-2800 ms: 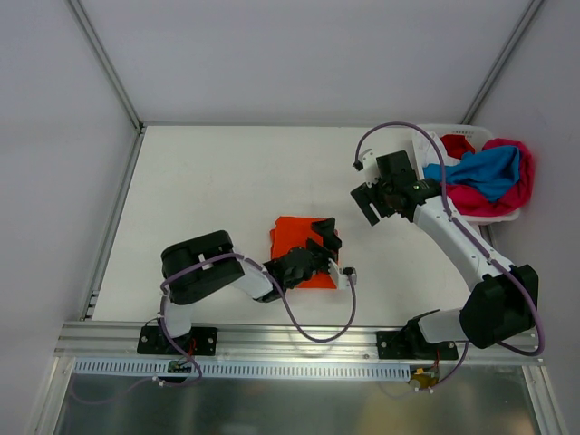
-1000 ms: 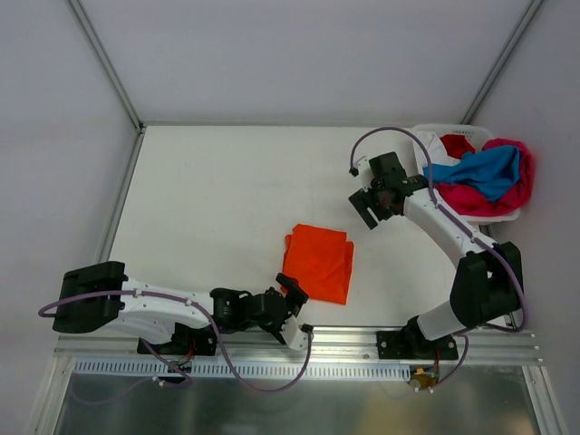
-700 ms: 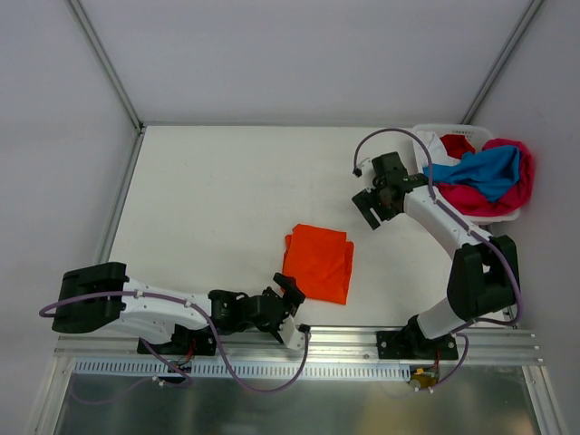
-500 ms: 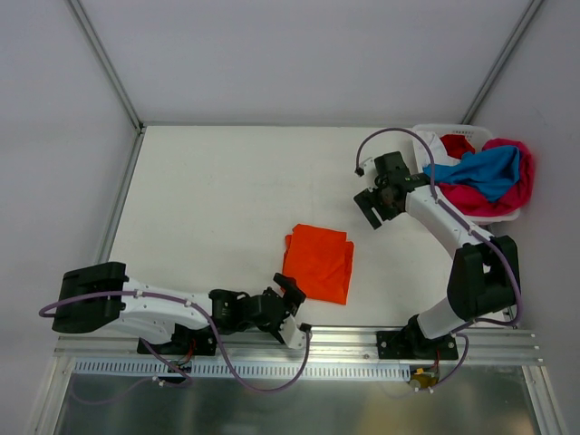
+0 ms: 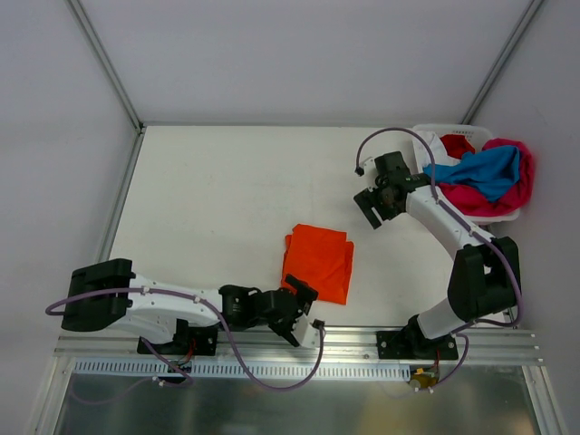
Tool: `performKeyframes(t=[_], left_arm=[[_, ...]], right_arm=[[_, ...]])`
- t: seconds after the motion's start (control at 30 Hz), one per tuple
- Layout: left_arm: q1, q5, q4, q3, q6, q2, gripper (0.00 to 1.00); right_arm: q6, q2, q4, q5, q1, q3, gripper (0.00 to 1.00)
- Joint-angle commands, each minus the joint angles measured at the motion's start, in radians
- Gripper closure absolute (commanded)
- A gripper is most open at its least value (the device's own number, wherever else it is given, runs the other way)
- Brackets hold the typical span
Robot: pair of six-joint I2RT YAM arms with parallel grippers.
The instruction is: Fold and stack the t-shirts
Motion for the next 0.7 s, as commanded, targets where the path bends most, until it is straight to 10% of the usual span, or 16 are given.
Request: performKeyframes(t=[0.0, 0.67], left_arm=[[-0.002, 0.042, 0.096, -0.020, -0.031, 0.025, 0.01], [0.175, -0.058, 0.481, 0.037, 0.044, 0.421, 0.12]], right_arm=[[0.005, -0.057, -0.007, 0.014, -0.005, 0.009, 0.17], [0.005, -0.098, -0.006, 0.022, -0.023, 0.007, 0.17]])
